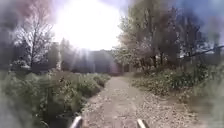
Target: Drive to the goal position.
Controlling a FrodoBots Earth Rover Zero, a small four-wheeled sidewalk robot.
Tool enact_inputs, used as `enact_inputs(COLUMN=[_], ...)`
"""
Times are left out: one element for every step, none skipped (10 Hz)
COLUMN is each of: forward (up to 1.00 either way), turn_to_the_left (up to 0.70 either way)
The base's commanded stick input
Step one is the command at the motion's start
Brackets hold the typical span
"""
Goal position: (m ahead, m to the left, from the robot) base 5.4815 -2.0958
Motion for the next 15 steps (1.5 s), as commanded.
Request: enact_inputs(forward=[1.00,1.00,1.00,1.00,1.00,1.00,1.00,1.00,1.00,1.00,1.00,1.00,1.00,1.00,1.00], turn_to_the_left=[0.00,0.00,-0.06,-0.39,-0.36,0.00,0.00,-0.17,-0.12,-0.05,-0.36,-0.40,-0.07,0.00,-0.35])
